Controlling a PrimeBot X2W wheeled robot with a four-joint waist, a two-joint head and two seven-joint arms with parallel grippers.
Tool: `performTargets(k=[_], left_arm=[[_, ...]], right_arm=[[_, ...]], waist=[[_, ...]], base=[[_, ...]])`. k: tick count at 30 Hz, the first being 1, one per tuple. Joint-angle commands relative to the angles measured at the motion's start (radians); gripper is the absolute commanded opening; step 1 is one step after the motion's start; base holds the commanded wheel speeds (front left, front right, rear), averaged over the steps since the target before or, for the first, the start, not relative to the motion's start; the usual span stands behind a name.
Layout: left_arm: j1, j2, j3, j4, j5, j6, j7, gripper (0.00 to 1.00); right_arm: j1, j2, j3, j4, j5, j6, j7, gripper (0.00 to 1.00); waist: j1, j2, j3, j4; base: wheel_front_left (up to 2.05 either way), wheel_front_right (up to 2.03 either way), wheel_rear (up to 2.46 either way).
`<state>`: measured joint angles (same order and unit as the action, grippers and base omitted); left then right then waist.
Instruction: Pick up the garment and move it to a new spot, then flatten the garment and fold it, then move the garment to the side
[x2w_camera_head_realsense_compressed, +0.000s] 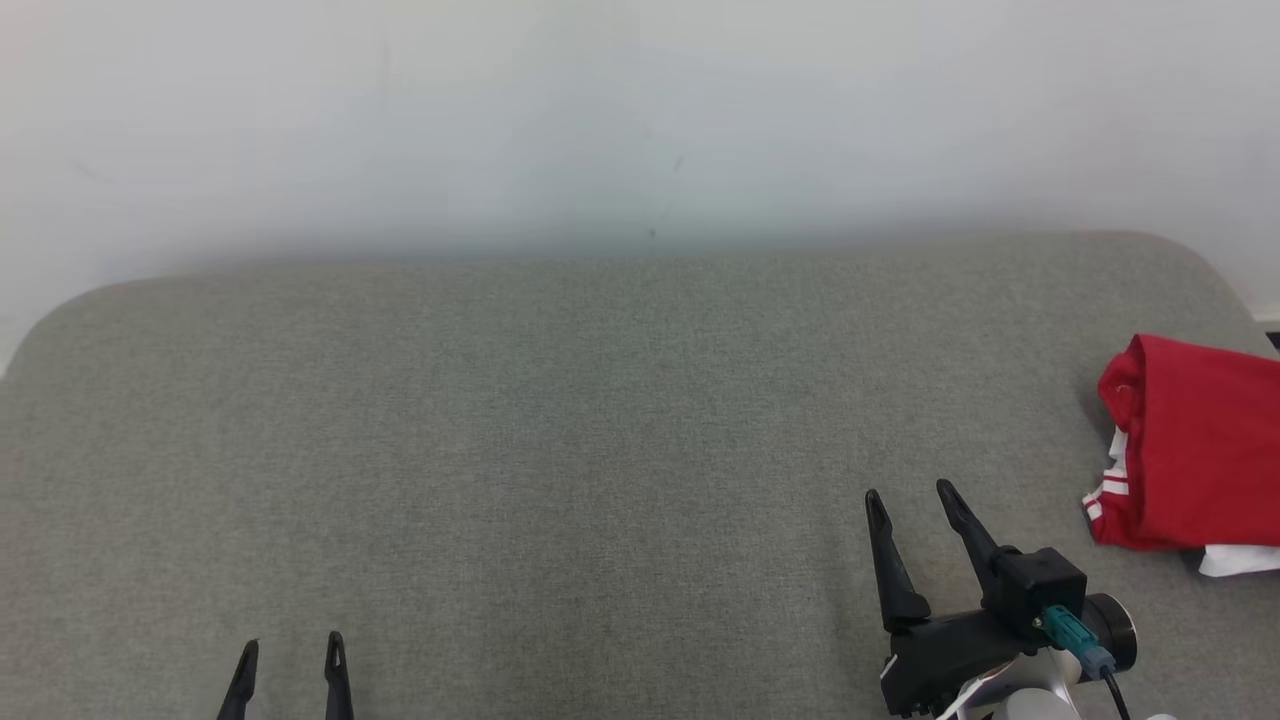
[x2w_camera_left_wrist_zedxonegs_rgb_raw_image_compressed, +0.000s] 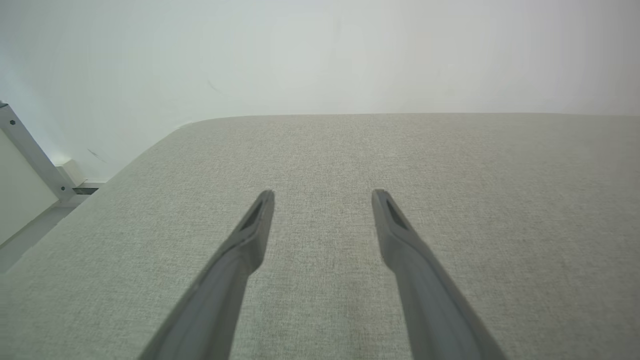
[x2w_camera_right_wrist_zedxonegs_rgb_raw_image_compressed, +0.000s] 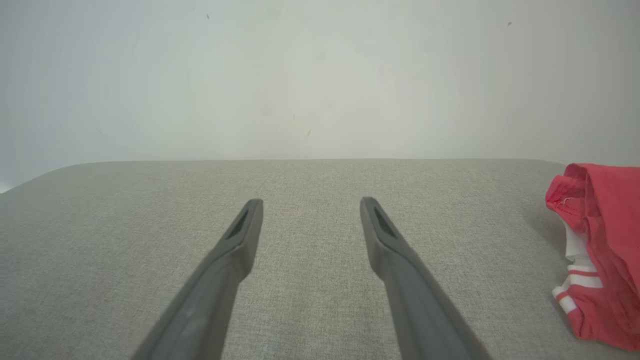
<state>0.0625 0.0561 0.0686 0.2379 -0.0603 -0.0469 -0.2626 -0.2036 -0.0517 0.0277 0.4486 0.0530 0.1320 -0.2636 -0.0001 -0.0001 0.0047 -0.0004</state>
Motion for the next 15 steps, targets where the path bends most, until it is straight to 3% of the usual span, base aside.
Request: performTargets(k=[1, 15], left_arm=[[0.015, -0.003, 0.002, -0.003, -0.005, -0.005, -0.003, 1.00], [0.036, -0.006, 0.035, -0.003, -0.010, -0.033, -0.003, 1.00]], right_arm=[[0.008, 0.002, 0.001, -0.001, 0.007, -0.002, 0.000, 1.00], [0.016, 0.002, 0.011, 0.000, 0.027, -0.002, 0.000, 1.00]], waist=[[0.0001, 0.0001, -0.009, 0.008], [0.0001, 0.0001, -0.037, -0.010]], base=[[0.00, 0.00, 0.00], [0.00, 0.00, 0.00]])
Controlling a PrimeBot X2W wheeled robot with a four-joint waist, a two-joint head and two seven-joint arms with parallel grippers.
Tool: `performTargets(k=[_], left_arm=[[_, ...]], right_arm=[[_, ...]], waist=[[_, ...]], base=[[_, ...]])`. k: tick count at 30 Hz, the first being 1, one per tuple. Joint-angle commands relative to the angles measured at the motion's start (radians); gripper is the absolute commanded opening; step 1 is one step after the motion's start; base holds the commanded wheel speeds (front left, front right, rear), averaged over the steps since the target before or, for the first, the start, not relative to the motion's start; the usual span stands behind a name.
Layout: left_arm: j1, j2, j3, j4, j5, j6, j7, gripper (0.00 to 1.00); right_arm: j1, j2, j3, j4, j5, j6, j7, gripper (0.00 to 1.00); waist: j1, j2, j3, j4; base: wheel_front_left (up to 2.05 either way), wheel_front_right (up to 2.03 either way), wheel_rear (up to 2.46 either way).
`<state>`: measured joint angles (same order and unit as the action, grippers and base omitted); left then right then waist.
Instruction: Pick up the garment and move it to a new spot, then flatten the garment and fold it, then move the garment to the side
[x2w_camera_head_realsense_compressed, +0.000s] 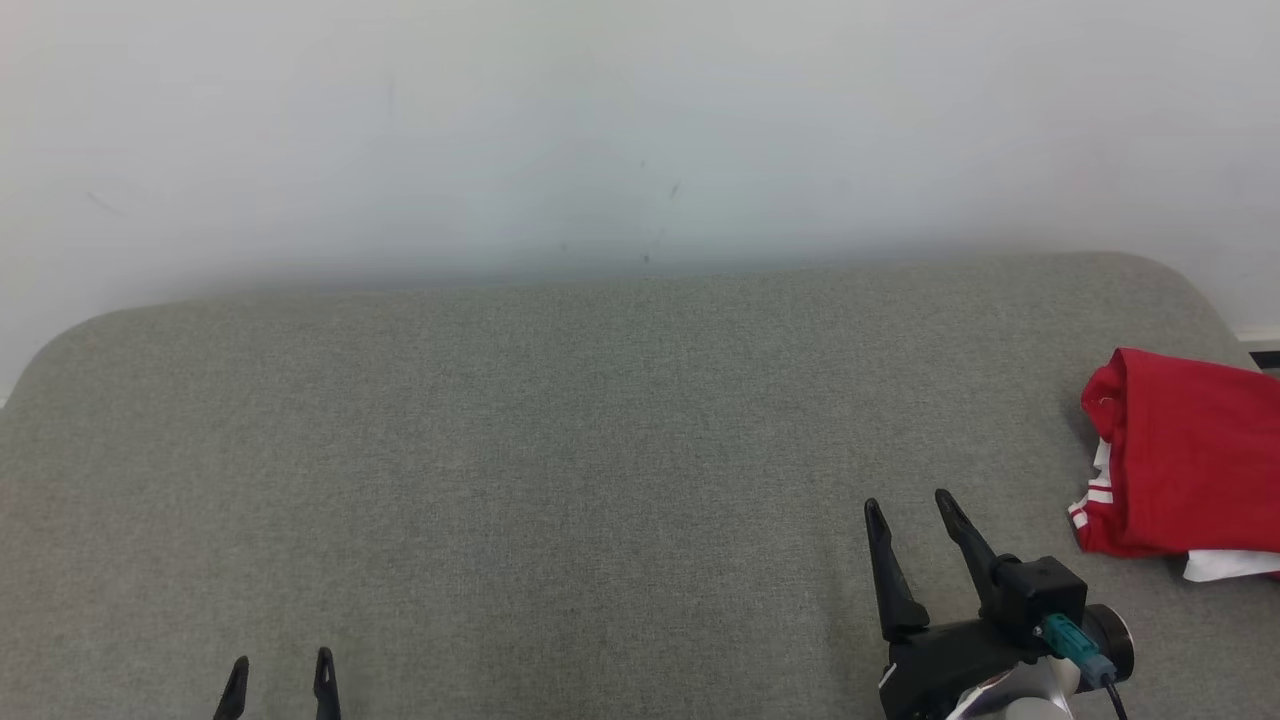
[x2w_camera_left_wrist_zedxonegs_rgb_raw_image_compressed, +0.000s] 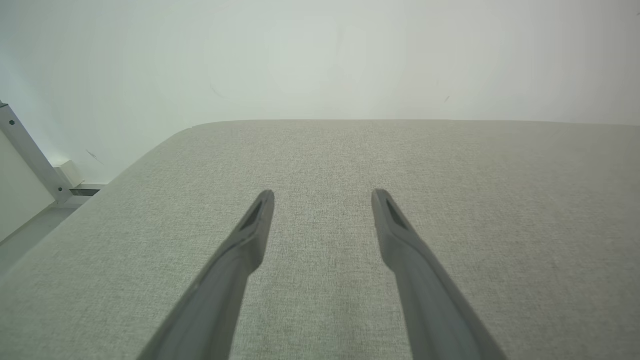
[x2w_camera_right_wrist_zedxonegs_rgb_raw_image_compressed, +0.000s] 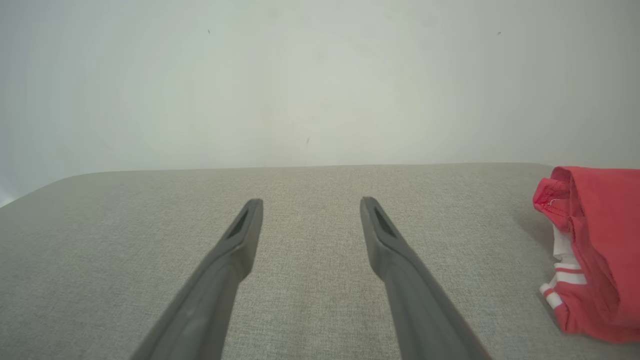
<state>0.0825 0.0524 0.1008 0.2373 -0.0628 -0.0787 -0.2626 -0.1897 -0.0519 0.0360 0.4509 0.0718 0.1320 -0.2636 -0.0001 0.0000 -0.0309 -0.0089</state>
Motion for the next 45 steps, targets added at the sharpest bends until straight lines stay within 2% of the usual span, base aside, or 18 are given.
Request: performTargets(k=[1, 5, 26, 45], left_arm=[[0.000, 0.000, 0.001, 0.001, -0.002, -0.001, 0.000, 0.00], [-0.004, -0.003, 0.003, 0.036, -0.010, -0.002, 0.010, 0.00], [-0.056, -0.003, 0.005, 0.026, -0.426, -0.016, 0.109, 0.00], [-0.092, -0.002, 0.007, 0.019, -0.709, -0.026, 0.176, 0.00]], right_arm=[[0.000, 0.000, 0.000, -0.002, 0.002, 0.000, 0.000, 0.00], [0.020, 0.001, -0.006, 0.029, 0.013, 0.000, 0.008, 0.00], [0.037, 0.001, -0.043, -0.038, 0.426, 0.000, 0.107, 0.00], [0.049, 0.001, -0.070, -0.083, 0.706, -0.001, 0.175, 0.00]], waist=[[0.0001, 0.0000, -0.001, -0.001], [0.0001, 0.0000, -0.001, -0.002], [0.0001, 0.0000, 0.005, 0.000], [0.0001, 0.0000, 0.010, 0.002]], base=[[0.00, 0.00, 0.00], [0.00, 0.00, 0.00], [0.00, 0.00, 0.00], [0.00, 0.00, 0.00]])
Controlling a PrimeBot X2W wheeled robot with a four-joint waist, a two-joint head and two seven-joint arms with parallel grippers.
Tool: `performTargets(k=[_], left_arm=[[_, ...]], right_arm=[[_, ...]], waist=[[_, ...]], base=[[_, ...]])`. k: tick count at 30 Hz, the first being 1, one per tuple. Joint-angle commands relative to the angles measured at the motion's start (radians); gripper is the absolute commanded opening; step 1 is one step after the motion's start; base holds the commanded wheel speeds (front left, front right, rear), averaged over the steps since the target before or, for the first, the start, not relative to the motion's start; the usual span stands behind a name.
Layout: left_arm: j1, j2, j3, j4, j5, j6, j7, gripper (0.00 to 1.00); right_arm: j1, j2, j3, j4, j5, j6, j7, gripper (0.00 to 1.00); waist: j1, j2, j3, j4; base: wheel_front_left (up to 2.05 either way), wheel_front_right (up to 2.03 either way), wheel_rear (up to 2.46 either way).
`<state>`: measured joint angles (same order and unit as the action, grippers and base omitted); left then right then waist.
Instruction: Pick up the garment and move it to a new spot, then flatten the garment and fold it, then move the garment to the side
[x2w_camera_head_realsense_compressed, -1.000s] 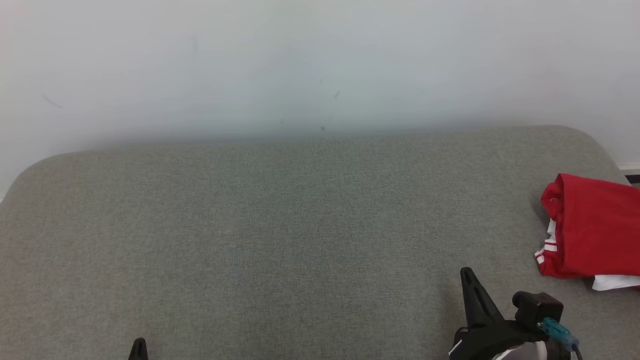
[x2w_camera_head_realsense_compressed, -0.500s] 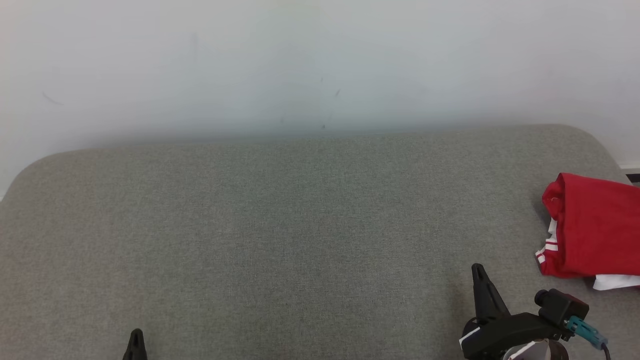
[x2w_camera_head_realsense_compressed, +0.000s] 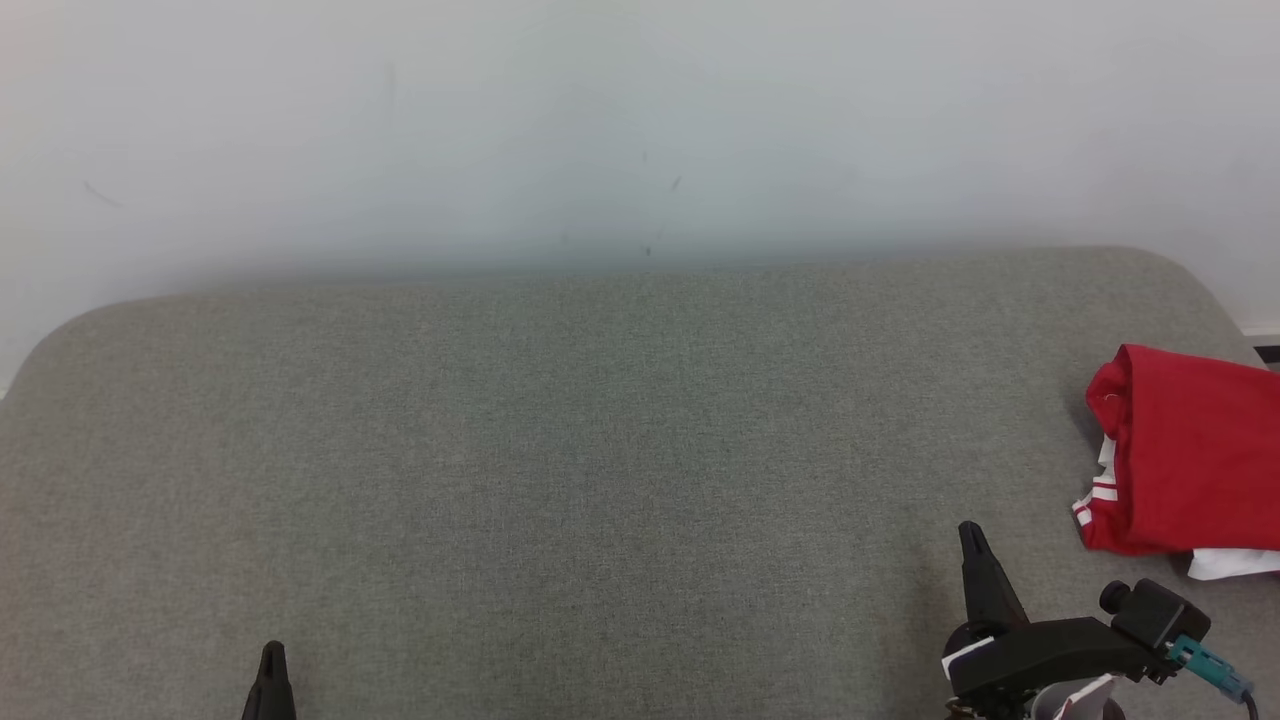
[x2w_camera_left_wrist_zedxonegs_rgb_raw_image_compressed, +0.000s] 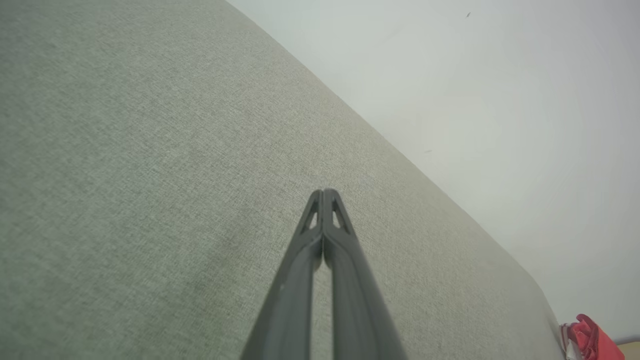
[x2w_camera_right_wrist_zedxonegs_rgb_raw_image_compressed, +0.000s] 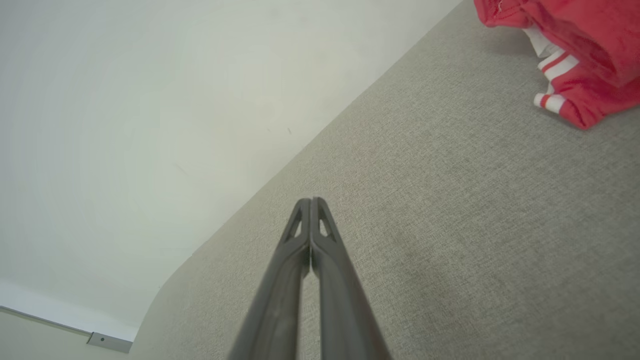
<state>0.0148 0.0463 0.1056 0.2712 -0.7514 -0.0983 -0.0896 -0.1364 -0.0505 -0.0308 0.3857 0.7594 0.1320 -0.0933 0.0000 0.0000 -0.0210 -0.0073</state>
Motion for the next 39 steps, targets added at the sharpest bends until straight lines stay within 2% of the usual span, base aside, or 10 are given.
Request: performTargets(k=[1, 39], left_arm=[[-0.026, 0.004, 0.002, -0.015, -0.035, -0.007, 0.006, 0.00], [-0.084, 0.005, 0.007, -0.023, -0.484, -0.022, 0.116, 0.00]], right_arm=[[-0.004, 0.000, -0.005, -0.020, 0.033, -0.001, 0.008, 0.00], [0.014, 0.000, -0.048, -0.088, 0.480, -0.001, 0.118, 0.00]], waist=[[0.0000, -0.0001, 0.000, 0.000], [0.0000, -0.0001, 0.011, 0.003]], base=[[0.00, 0.00, 0.00], [0.00, 0.00, 0.00]])
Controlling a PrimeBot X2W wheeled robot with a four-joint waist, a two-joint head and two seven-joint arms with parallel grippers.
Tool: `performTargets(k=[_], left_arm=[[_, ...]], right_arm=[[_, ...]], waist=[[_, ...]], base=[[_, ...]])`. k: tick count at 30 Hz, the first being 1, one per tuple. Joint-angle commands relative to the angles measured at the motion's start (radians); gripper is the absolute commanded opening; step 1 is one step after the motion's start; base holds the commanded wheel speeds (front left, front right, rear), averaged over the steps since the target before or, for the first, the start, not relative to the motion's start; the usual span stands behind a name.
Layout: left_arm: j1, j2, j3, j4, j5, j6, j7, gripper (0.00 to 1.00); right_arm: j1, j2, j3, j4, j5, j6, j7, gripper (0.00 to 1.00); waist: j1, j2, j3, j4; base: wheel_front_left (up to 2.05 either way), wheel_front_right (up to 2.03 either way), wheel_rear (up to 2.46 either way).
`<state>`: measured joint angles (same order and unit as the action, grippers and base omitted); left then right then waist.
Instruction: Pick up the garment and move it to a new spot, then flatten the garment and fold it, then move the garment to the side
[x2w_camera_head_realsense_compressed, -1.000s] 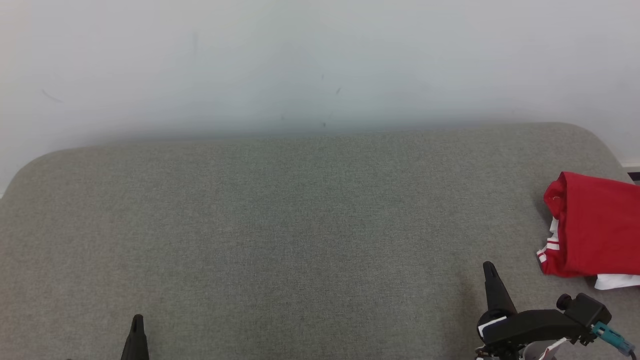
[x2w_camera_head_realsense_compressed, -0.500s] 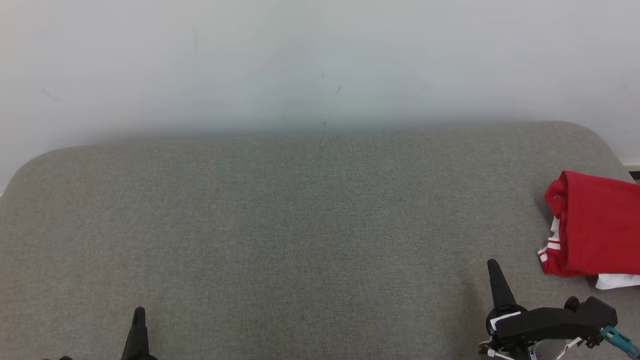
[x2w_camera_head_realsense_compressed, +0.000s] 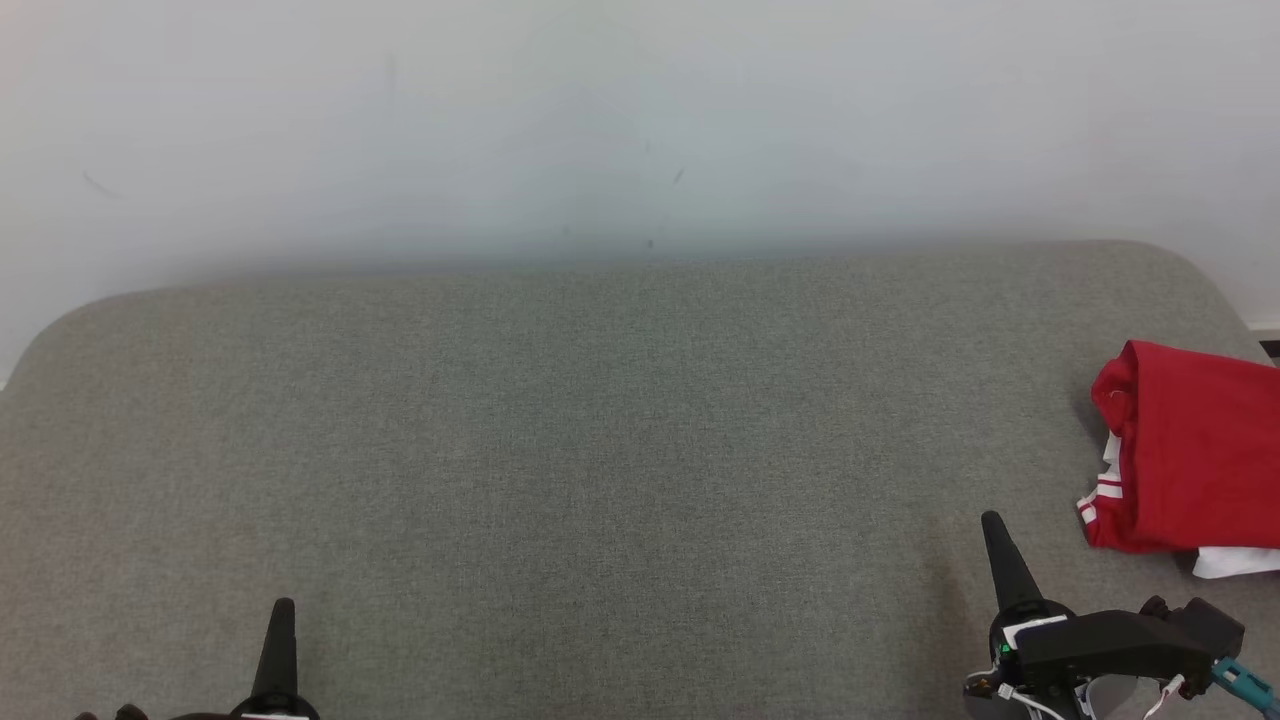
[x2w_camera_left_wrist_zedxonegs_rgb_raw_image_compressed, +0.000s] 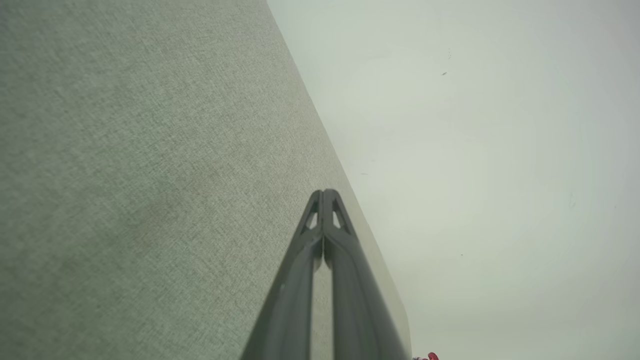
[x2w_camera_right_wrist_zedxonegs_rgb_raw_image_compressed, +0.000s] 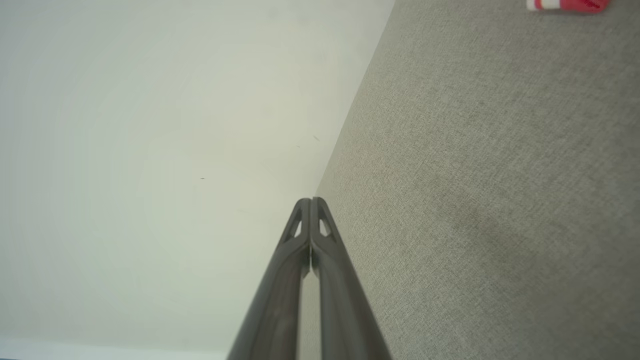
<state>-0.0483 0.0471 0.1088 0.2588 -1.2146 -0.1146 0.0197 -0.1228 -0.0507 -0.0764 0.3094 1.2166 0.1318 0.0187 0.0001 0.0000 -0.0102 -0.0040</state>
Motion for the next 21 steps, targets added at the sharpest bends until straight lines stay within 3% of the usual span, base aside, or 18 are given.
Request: performTargets(k=[1, 21], left_arm=[[-0.022, 0.004, 0.004, -0.010, -0.029, -0.006, 0.008, 0.00], [-0.044, 0.005, 0.005, -0.013, -0.210, -0.011, 0.052, 0.00]], right_arm=[[0.001, 0.000, -0.003, -0.013, 0.032, -0.001, 0.009, 0.00], [0.010, 0.001, -0.021, -0.040, 0.212, -0.002, 0.054, 0.00]], waist=[[-0.0001, 0.0000, 0.000, 0.000], [-0.0001, 0.0000, 0.006, 0.002]], base=[[0.00, 0.00, 0.00], [0.00, 0.00, 0.00]])
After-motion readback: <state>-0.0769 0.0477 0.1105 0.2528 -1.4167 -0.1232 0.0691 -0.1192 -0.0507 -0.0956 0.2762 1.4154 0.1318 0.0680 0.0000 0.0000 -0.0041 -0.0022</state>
